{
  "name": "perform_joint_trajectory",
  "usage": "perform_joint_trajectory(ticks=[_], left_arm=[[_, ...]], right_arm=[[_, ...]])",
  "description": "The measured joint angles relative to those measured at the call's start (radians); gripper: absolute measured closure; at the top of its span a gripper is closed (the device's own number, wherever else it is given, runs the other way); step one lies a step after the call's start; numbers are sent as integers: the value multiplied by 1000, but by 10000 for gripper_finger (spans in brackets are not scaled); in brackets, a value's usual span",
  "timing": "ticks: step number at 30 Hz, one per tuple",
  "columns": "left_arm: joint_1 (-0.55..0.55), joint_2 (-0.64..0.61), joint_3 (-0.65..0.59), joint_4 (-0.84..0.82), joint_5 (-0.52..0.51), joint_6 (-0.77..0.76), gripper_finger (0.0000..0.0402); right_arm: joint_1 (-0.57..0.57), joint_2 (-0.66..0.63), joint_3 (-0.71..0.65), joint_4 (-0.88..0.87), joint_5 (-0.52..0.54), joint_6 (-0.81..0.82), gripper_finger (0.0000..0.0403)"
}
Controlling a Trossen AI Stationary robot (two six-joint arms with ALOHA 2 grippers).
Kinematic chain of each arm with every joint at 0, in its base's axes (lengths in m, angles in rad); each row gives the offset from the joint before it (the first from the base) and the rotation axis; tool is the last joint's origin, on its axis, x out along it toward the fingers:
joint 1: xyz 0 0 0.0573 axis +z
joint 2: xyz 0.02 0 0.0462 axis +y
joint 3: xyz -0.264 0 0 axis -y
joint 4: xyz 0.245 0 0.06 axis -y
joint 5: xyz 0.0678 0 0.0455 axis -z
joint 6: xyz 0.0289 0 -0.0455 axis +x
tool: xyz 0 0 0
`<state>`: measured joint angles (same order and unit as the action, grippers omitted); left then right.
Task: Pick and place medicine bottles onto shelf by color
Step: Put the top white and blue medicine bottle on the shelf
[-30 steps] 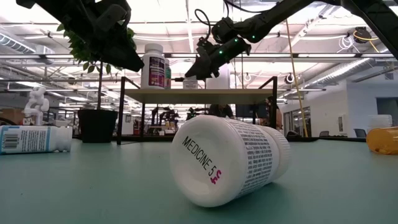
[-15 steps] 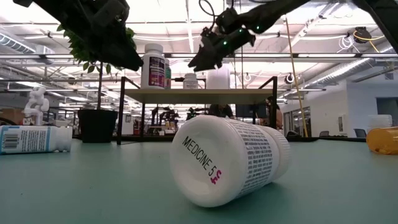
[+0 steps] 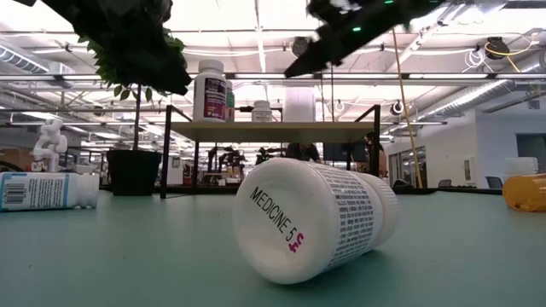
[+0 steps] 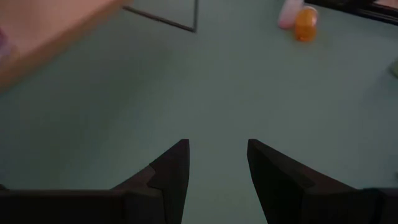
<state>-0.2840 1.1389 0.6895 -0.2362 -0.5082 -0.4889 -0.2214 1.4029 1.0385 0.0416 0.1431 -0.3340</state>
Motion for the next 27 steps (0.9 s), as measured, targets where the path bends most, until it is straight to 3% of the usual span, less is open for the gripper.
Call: perform_joint_trajectory(ticks=[6, 12, 19, 27], left_arm=[[0, 0, 0, 2, 30, -85, 238], [-13, 0, 0, 6, 23, -181, 238], [-154, 0, 0, 5, -46, -228, 238], [-304, 0, 0, -56, -52, -288, 238]], right_arm=[[162, -193, -265, 156, 70, 157, 89], [268, -277, -380, 174, 73, 284, 89], [351, -233, -458, 218, 72, 395, 90], [408, -57, -512, 624, 62, 374, 90]])
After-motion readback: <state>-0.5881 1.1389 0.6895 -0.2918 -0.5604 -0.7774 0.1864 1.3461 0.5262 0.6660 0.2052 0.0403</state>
